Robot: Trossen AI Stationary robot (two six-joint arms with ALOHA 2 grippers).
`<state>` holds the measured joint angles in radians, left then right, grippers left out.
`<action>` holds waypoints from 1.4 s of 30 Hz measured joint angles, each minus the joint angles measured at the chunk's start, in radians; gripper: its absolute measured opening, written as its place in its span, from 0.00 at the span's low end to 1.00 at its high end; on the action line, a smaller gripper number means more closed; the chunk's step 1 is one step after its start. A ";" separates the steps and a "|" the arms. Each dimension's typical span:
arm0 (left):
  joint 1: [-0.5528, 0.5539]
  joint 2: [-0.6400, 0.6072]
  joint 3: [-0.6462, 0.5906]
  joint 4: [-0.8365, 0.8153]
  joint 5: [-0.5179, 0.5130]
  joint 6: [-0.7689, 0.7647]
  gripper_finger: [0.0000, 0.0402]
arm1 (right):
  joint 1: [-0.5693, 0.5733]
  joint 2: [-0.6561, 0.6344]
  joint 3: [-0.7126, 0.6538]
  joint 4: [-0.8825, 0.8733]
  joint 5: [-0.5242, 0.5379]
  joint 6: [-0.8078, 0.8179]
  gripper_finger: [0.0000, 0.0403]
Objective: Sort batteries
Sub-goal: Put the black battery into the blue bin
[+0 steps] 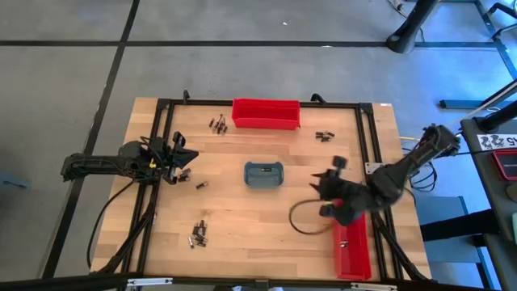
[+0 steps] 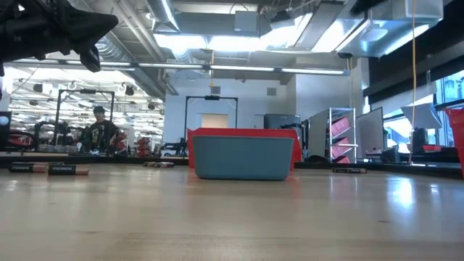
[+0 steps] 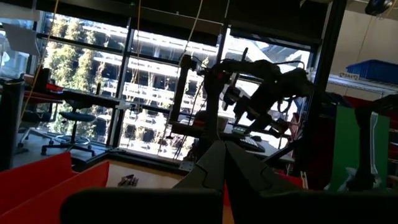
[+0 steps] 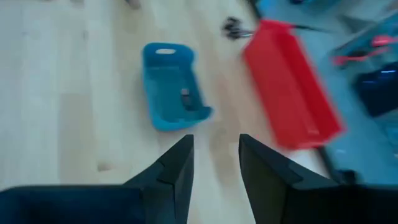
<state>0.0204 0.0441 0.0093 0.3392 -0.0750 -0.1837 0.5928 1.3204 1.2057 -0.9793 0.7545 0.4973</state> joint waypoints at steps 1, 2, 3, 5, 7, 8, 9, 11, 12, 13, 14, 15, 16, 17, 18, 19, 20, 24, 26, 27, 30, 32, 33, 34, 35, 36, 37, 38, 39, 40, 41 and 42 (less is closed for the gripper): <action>0.000 0.000 0.000 -0.004 0.000 0.000 0.00 | -0.042 -0.015 -0.048 0.091 -0.067 -0.069 0.31; 0.000 0.000 0.000 -0.012 0.000 0.000 0.00 | -0.090 -0.028 -0.094 0.179 -0.138 -0.136 0.31; 0.000 0.000 0.000 -0.021 0.000 0.000 0.00 | -0.140 -0.039 -0.134 0.260 -0.214 -0.200 0.31; 0.000 0.000 0.000 -0.025 0.000 0.000 0.00 | -0.244 -0.056 -0.191 0.353 -0.342 -0.306 0.31; 0.000 0.000 0.000 -0.026 0.000 0.000 0.00 | -0.355 -0.069 -0.218 0.360 -0.429 -0.388 0.31; 0.000 0.000 0.000 -0.027 0.000 -0.003 0.00 | -0.415 -0.074 -0.225 0.354 -0.465 -0.427 0.31; 0.000 0.000 0.000 -0.026 0.000 -0.013 0.00 | -0.476 -0.079 -0.230 0.336 -0.500 -0.466 0.31; 0.000 0.000 0.000 -0.028 0.000 -0.021 0.00 | -0.605 -0.088 -0.234 0.282 -0.576 -0.544 0.31; 0.000 0.000 0.000 -0.029 0.000 -0.022 0.00 | -0.670 -0.089 -0.233 0.254 -0.617 -0.584 0.31; 0.000 0.000 0.000 -0.029 0.000 -0.023 0.00 | -0.733 -0.089 -0.233 0.225 -0.656 -0.622 0.31; 0.000 0.000 0.000 -0.029 0.000 -0.022 0.00 | -0.798 -0.088 -0.233 0.192 -0.688 -0.656 0.31; 0.000 0.000 0.000 -0.031 0.000 -0.018 0.00 | -0.861 -0.087 -0.234 0.157 -0.718 -0.687 0.31; 0.000 0.000 0.000 -0.032 0.000 -0.015 0.00 | -0.919 -0.083 -0.234 0.128 -0.750 -0.716 0.31; 0.000 0.000 0.000 -0.032 -0.001 -0.008 0.00 | -0.969 -0.077 -0.234 0.106 -0.781 -0.743 0.31; 0.000 0.000 0.000 -0.032 -0.007 -0.002 0.00 | -1.018 -0.072 -0.235 0.085 -0.810 -0.769 0.31; 0.000 0.000 0.000 -0.031 -0.018 0.000 0.00 | -1.060 -0.070 -0.246 0.077 -0.835 -0.793 0.31; 0.000 0.000 0.000 -0.031 -0.034 0.000 0.00 | -1.093 -0.069 -0.260 0.079 -0.855 -0.815 0.31; 0.000 0.000 0.000 -0.030 -0.087 0.030 0.00 | -1.172 -0.066 -0.356 0.121 -0.877 -0.849 0.31; 0.000 0.000 0.000 -0.030 -0.096 0.034 0.00 | -1.188 -0.066 -0.405 0.144 -0.878 -0.861 0.31; 0.000 0.000 0.000 -0.029 -0.097 0.035 0.00 | -1.192 -0.066 -0.427 0.155 -0.877 -0.868 0.31; 0.000 0.000 0.000 -0.029 -0.098 0.063 0.00 | -1.189 -0.066 -0.489 0.229 -0.856 -0.879 0.31; 0.000 0.000 0.000 -0.027 -0.098 0.089 0.00 | -1.189 -0.066 -0.520 0.293 -0.828 -0.880 0.31; 0.000 0.000 0.000 -0.026 -0.098 0.098 0.00 | -1.189 -0.066 -0.532 0.320 -0.810 -0.880 0.31; 0.000 0.000 0.000 -0.024 -0.099 0.110 0.00 | -1.189 -0.066 -0.542 0.340 -0.787 -0.881 0.31; 0.000 0.000 0.000 -0.021 -0.099 0.111 0.00 | -1.190 -0.066 -0.549 0.354 -0.758 -0.881 0.31; 0.000 0.000 0.000 -0.018 -0.099 0.111 0.00 | -1.190 -0.066 -0.554 0.368 -0.725 -0.881 0.31; 0.000 0.000 0.000 -0.016 -0.099 0.111 0.00 | -1.190 -0.066 -0.557 0.383 -0.696 -0.886 0.31; 0.000 0.000 0.000 -0.016 -0.099 0.111 0.00 | -1.190 -0.066 -0.561 0.400 -0.680 -0.898 0.31; 0.000 0.000 0.000 -0.016 -0.099 0.112 0.00 | -1.190 -0.066 -0.565 0.417 -0.676 -0.915 0.31; 0.000 0.000 0.000 -0.016 -0.098 0.113 0.00 | -1.190 -0.066 -0.570 0.431 -0.676 -0.931 0.31; 0.000 0.000 0.000 -0.016 -0.099 0.114 0.00 | -1.191 -0.062 -0.573 0.446 -0.676 -0.944 0.31; 0.000 0.000 0.000 -0.016 -0.099 0.116 0.00 | -1.193 -0.057 -0.574 0.462 -0.676 -0.949 0.31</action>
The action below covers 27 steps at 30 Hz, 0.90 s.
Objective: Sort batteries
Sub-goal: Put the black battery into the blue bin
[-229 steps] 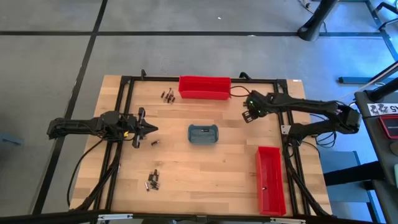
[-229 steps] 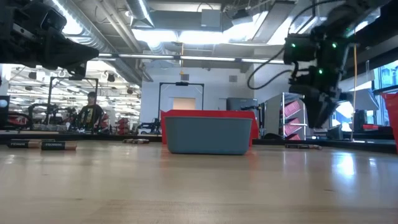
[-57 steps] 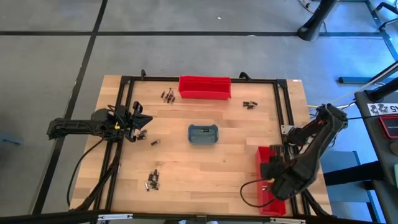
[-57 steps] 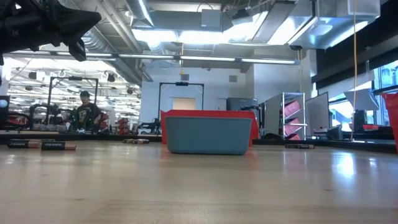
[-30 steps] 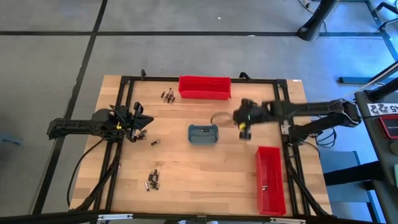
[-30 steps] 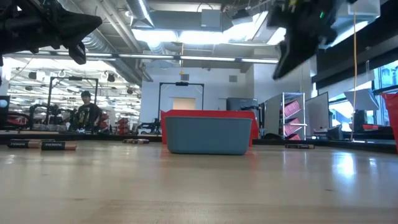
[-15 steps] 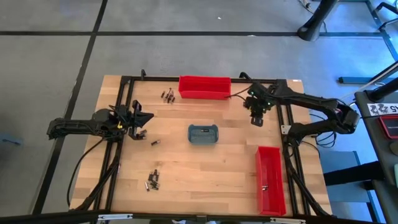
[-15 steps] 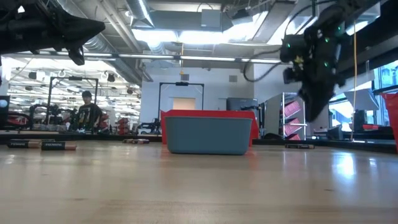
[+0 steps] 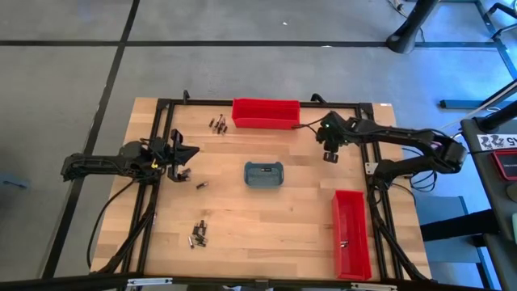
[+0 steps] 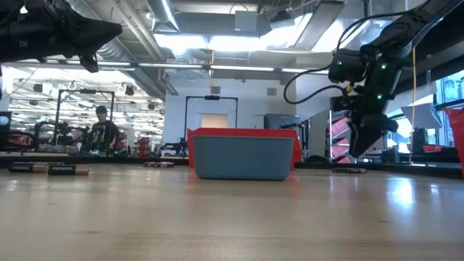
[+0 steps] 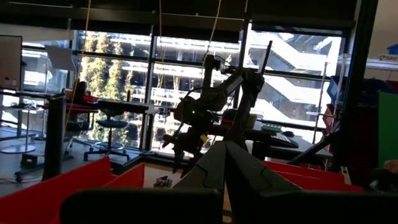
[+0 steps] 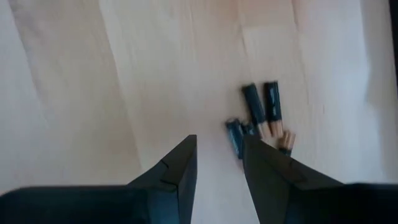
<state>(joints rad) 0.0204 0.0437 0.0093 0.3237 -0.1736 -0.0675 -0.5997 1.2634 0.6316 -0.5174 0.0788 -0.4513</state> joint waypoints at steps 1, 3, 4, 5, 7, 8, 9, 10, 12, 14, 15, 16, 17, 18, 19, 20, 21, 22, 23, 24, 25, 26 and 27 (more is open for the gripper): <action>0.000 0.000 0.000 0.000 0.000 0.000 0.00 | -0.008 0.007 0.000 0.011 -0.002 -0.003 0.31; 0.000 0.000 0.000 0.000 -0.001 0.001 0.00 | -0.031 0.030 0.000 0.021 0.000 -0.002 0.31; 0.000 0.000 0.000 0.000 -0.003 0.002 0.00 | -0.045 0.043 0.000 0.026 0.000 -0.003 0.31; 0.000 0.000 0.000 0.000 -0.004 0.005 0.00 | -0.060 0.056 -0.001 0.030 0.000 -0.003 0.31; 0.000 0.000 0.000 0.001 -0.006 0.018 0.00 | -0.090 0.079 -0.001 0.039 -0.008 -0.003 0.31; 0.000 0.000 0.000 0.001 -0.007 0.018 0.00 | -0.104 0.090 -0.001 0.037 -0.023 -0.007 0.31; 0.000 0.000 0.000 0.001 -0.007 0.018 0.00 | -0.116 0.100 -0.001 0.036 -0.039 -0.013 0.31; 0.000 0.000 0.000 0.001 -0.007 0.018 0.00 | -0.126 0.110 -0.001 0.036 -0.055 -0.023 0.31; 0.000 0.000 0.000 0.001 -0.007 0.017 0.00 | -0.143 0.129 -0.001 0.037 -0.073 -0.034 0.31; 0.000 0.000 0.000 0.001 -0.007 0.017 0.00 | -0.150 0.144 0.000 0.039 -0.084 -0.043 0.31; 0.000 0.000 0.000 0.001 -0.007 0.017 0.00 | -0.150 0.151 0.000 0.032 -0.092 -0.048 0.31; 0.000 0.000 0.000 0.001 -0.007 0.017 0.00 | -0.149 0.156 -0.001 0.025 -0.098 -0.052 0.31; 0.000 0.000 0.000 0.001 -0.007 0.017 0.00 | -0.147 0.160 0.000 0.024 -0.098 -0.056 0.31; 0.000 0.000 0.000 0.001 -0.007 0.017 0.00 | -0.147 0.162 0.000 0.020 -0.101 -0.058 0.31; 0.000 0.000 0.000 0.001 -0.007 0.017 0.00 | -0.147 0.163 0.000 0.018 -0.111 -0.059 0.31; 0.000 0.000 0.000 0.001 -0.007 0.017 0.00 | -0.147 0.166 0.001 0.016 -0.124 -0.059 0.31; 0.000 0.000 0.000 0.001 -0.007 0.017 0.00 | -0.148 0.166 0.001 0.013 -0.134 -0.059 0.31; 0.000 0.000 0.000 0.001 -0.007 0.016 0.00 | -0.148 0.166 0.001 0.010 -0.137 -0.059 0.31; 0.000 0.000 0.000 0.001 -0.007 0.016 0.00 | -0.148 0.166 0.001 0.007 -0.139 -0.059 0.31; 0.000 0.000 0.000 0.001 -0.007 0.016 0.00 | -0.147 0.166 0.001 0.004 -0.143 -0.059 0.31; 0.000 0.000 0.000 0.000 -0.007 0.015 0.00 | -0.147 0.166 0.001 0.002 -0.148 -0.059 0.31; 0.000 0.000 0.000 0.000 -0.007 0.014 0.00 | -0.148 0.166 0.001 0.000 -0.154 -0.059 0.31; 0.000 0.000 0.000 0.000 -0.007 0.012 0.00 | -0.148 0.166 0.001 -0.002 -0.162 -0.059 0.31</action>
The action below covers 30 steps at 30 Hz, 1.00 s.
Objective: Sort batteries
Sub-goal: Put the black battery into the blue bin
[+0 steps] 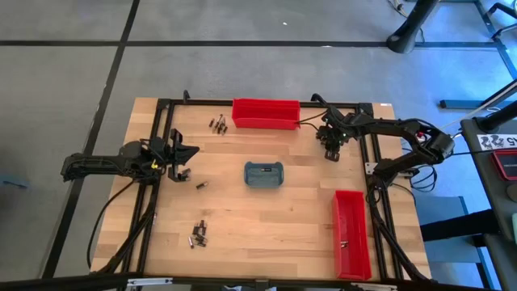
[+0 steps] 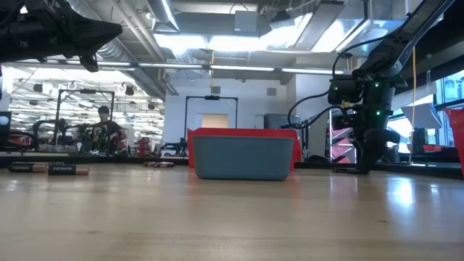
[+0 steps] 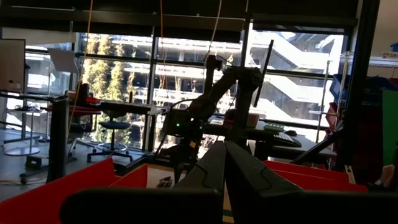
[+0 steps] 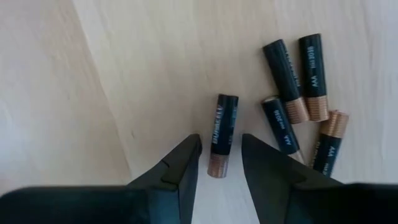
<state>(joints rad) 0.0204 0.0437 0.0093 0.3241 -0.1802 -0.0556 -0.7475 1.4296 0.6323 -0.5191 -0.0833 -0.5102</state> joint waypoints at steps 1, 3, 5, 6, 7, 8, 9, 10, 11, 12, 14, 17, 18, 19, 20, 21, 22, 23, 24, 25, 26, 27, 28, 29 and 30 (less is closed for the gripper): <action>0.000 0.000 0.000 0.000 0.000 0.000 0.00 | 0.000 0.000 0.000 -0.001 -0.007 0.000 0.30; 0.000 0.000 0.000 0.000 0.000 0.000 0.00 | 0.000 0.000 0.000 -0.003 -0.017 0.001 0.25; 0.000 0.000 0.000 0.000 0.000 0.000 0.00 | 0.000 0.000 0.000 -0.005 -0.032 0.008 0.17; 0.000 0.000 0.000 0.000 0.000 0.000 0.00 | 0.001 0.000 0.000 -0.006 -0.039 0.012 0.13; 0.000 0.000 0.000 0.000 0.000 0.000 0.00 | 0.001 0.000 0.000 -0.006 -0.044 0.020 0.08; 0.000 0.000 0.000 0.000 0.000 0.000 0.00 | 0.001 0.000 0.000 -0.006 -0.057 0.031 0.05; 0.000 0.000 0.000 0.000 0.000 0.000 0.00 | 0.003 0.000 0.000 -0.006 -0.075 0.040 0.04; 0.000 0.000 0.000 -0.001 0.000 0.000 0.00 | 0.014 0.000 0.000 -0.003 -0.090 0.063 0.04; 0.000 0.000 0.000 -0.001 0.000 0.000 0.00 | 0.030 0.000 0.000 0.001 -0.095 0.083 0.05; 0.000 0.000 0.000 -0.001 0.000 -0.003 0.00 | 0.051 0.000 -0.001 0.007 -0.095 0.100 0.06; 0.000 0.000 0.000 -0.001 0.000 -0.015 0.00 | 0.102 0.000 -0.001 0.021 -0.095 0.133 0.06; 0.000 0.000 0.000 -0.001 0.000 -0.022 0.00 | 0.198 0.000 0.018 0.033 -0.112 0.185 0.03; 0.000 0.000 0.000 -0.002 0.000 -0.022 0.00 | 0.230 0.000 0.028 0.044 -0.112 0.206 0.03; 0.000 0.000 0.000 -0.002 0.000 -0.023 0.00 | 0.259 0.000 0.042 0.052 -0.111 0.231 0.03; 0.000 0.000 0.000 -0.002 0.000 -0.023 0.00 | 0.286 0.000 0.059 0.059 -0.109 0.255 0.03; 0.000 0.000 0.000 -0.001 0.000 -0.023 0.00 | 0.314 0.000 0.078 0.060 -0.106 0.277 0.03; 0.000 0.000 0.000 -0.002 0.000 -0.023 0.00 | 0.339 0.000 0.102 0.059 -0.101 0.300 0.03; 0.000 0.000 0.000 -0.002 0.000 -0.023 0.00 | 0.363 0.000 0.129 0.060 -0.092 0.319 0.03; 0.000 0.000 0.000 -0.001 0.000 -0.023 0.00 | 0.384 0.000 0.158 0.062 -0.085 0.335 0.03; 0.000 0.000 0.000 -0.001 0.000 -0.023 0.00 | 0.405 0.000 0.192 0.063 -0.073 0.354 0.03; 0.000 0.000 0.000 -0.002 0.000 -0.023 0.00 | 0.423 0.000 0.227 0.064 -0.063 0.374 0.02; 0.000 0.000 0.000 -0.001 0.000 -0.023 0.00 | 0.438 0.000 0.264 0.065 -0.058 0.394 0.02; 0.000 0.000 0.000 -0.001 0.000 -0.023 0.00 | 0.453 0.006 0.303 0.068 -0.056 0.411 0.02; 0.000 0.000 0.000 -0.001 0.000 -0.018 0.00 | 0.469 0.016 0.348 0.077 -0.060 0.429 0.02; 0.000 0.000 0.000 -0.001 0.000 -0.014 0.00 | 0.483 0.032 0.392 0.082 -0.074 0.442 0.02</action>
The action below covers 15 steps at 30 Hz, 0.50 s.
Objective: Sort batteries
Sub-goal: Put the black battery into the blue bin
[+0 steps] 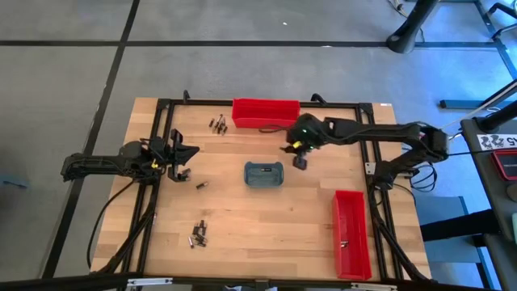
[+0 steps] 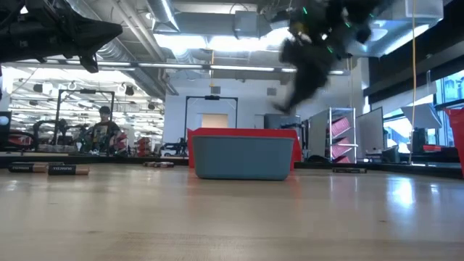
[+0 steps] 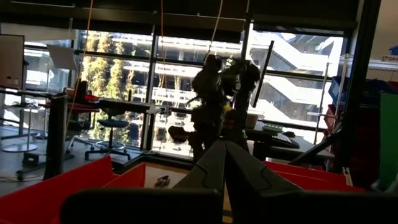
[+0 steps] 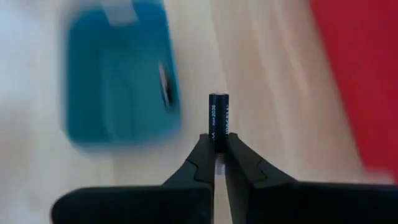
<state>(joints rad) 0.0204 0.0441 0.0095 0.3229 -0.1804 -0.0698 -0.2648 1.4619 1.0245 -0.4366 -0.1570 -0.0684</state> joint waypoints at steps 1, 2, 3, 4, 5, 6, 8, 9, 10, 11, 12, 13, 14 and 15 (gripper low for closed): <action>0.000 0.000 0.000 0.000 0.000 0.005 0.00 | 0.014 0.025 0.042 -0.001 -0.021 0.010 0.02; 0.000 0.000 0.000 0.001 0.000 0.011 0.00 | 0.029 0.057 0.085 -0.005 -0.046 0.012 0.02; 0.000 0.000 0.000 0.001 0.000 0.020 0.00 | 0.044 0.094 0.124 -0.007 -0.078 0.012 0.02; 0.000 0.000 0.000 0.001 0.000 0.021 0.00 | 0.061 0.136 0.158 -0.010 -0.106 0.011 0.02; 0.000 0.000 0.000 0.001 0.000 0.021 0.00 | 0.079 0.180 0.188 -0.013 -0.132 0.005 0.02; 0.000 0.000 0.000 0.001 0.000 0.021 0.00 | 0.095 0.222 0.214 -0.019 -0.152 -0.009 0.02; 0.000 0.000 0.000 0.000 -0.001 0.004 0.00 | 0.124 0.302 0.266 -0.047 -0.158 -0.044 0.02; 0.000 0.000 0.000 0.000 -0.001 -0.003 0.00 | 0.134 0.334 0.287 -0.066 -0.160 -0.055 0.02; 0.000 0.000 0.000 -0.002 -0.002 -0.009 0.00 | 0.139 0.366 0.309 -0.080 -0.161 -0.060 0.02; 0.000 0.000 0.000 -0.004 -0.002 -0.018 0.00 | 0.139 0.389 0.326 -0.085 -0.168 -0.060 0.02; 0.000 0.000 0.000 -0.006 -0.002 -0.025 0.00 | 0.136 0.407 0.336 -0.094 -0.174 -0.059 0.02; 0.000 0.000 0.000 -0.008 -0.002 -0.029 0.00 | 0.133 0.419 0.343 -0.097 -0.177 -0.057 0.02; 0.000 0.000 0.000 -0.010 -0.002 -0.032 0.00 | 0.132 0.425 0.347 -0.093 -0.177 -0.056 0.02; 0.000 0.000 0.000 -0.011 -0.002 -0.032 0.00 | 0.130 0.431 0.347 -0.093 -0.173 -0.056 0.02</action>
<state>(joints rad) 0.0204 0.0441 0.0094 0.3119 -0.1822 -0.1021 -0.1347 1.8925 1.3712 -0.5294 -0.3299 -0.1242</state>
